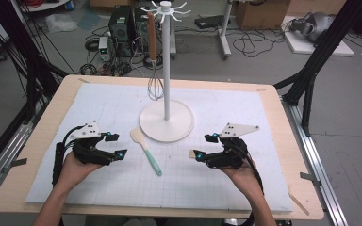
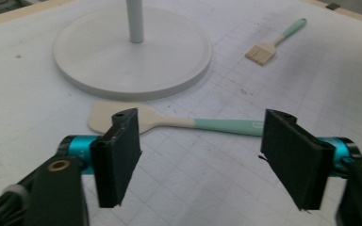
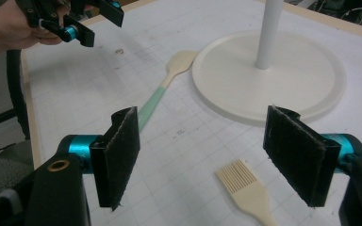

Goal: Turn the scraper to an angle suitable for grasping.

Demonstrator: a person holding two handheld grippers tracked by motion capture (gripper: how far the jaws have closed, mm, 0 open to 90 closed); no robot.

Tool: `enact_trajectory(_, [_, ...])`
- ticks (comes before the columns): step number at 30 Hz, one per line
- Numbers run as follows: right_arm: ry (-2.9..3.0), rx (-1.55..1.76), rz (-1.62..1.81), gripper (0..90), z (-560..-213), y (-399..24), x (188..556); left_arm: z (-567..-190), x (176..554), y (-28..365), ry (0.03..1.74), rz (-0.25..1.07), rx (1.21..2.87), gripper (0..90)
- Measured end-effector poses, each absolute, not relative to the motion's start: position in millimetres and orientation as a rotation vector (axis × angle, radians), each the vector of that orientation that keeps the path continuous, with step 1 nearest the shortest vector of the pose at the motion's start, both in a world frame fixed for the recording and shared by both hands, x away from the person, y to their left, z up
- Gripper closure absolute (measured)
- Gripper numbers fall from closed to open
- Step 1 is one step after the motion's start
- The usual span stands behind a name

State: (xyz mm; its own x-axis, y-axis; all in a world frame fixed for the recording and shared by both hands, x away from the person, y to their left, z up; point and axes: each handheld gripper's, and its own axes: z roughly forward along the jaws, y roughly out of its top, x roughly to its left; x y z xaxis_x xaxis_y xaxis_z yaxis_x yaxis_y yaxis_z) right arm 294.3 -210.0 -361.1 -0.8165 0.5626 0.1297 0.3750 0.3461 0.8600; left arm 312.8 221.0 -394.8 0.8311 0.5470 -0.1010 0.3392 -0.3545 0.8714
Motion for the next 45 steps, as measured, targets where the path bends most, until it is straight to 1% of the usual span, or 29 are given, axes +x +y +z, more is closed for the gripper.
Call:
enact_trajectory(1, [2.413, 0.856, 1.469, 26.5, -362.5, -212.0, 293.9, -395.1, 313.8, 219.8, 0.647, 0.244, 1.979, 34.3])
enact_trajectory(3, [2.403, 0.865, 1.472, 26.5, -364.8, -216.0, 292.3, -395.2, 316.6, 216.9, 0.639, 0.234, 1.991, 38.3])
enact_trajectory(5, [2.397, 0.872, 1.463, 26.4, -366.9, -219.6, 290.7, -395.4, 319.5, 213.2, 0.627, 0.218, 1.997, 45.5])
enact_trajectory(8, [2.387, 0.886, 1.466, 26.4, -371.1, -225.2, 288.3, -395.3, 324.4, 206.4, 0.638, 0.212, 2.021, 52.4])
enact_trajectory(12, [2.371, 0.910, 1.484, 25.6, -378.4, -233.2, 286.8, -397.6, 331.8, 201.0, 0.655, 0.205, 2.046, 66.6])
enact_trajectory(16, [2.360, 0.941, 1.496, 25.5, -385.8, -238.5, 285.8, -402.5, 341.3, 194.7, 0.682, 0.190, 2.064, 82.8])
enact_trajectory(18, [2.355, 0.948, 1.499, 25.5, -388.9, -240.4, 286.3, -405.1, 345.5, 189.4, 0.684, 0.186, 2.079, 86.0])
enact_trajectory(22, [2.356, 0.941, 1.506, 25.5, -391.5, -241.2, 285.7, -408.5, 356.3, 180.7, 0.691, 0.164, 2.096, 88.2])
enact_trajectory(25, [2.357, 0.930, 1.501, 25.5, -391.0, -241.6, 285.2, -411.9, 362.7, 174.3, 0.689, 0.176, 2.096, 89.2])
enact_trajectory(30, [2.352, 0.934, 1.500, 25.5, -391.0, -243.9, 285.7, -425.0, 369.6, 164.1, 0.709, 0.145, 2.123, 89.1])
enact_trajectory(40, [2.355, 0.922, 1.475, 25.4, -393.3, -243.5, 286.6, -436.0, 378.6, 151.3, 0.743, 0.163, 2.138, 89.3])
enact_trajectory(45, [2.351, 0.923, 1.476, 25.0, -393.2, -244.7, 286.5, -437.8, 380.2, 151.2, 0.749, 0.172, 2.144, 89.3])
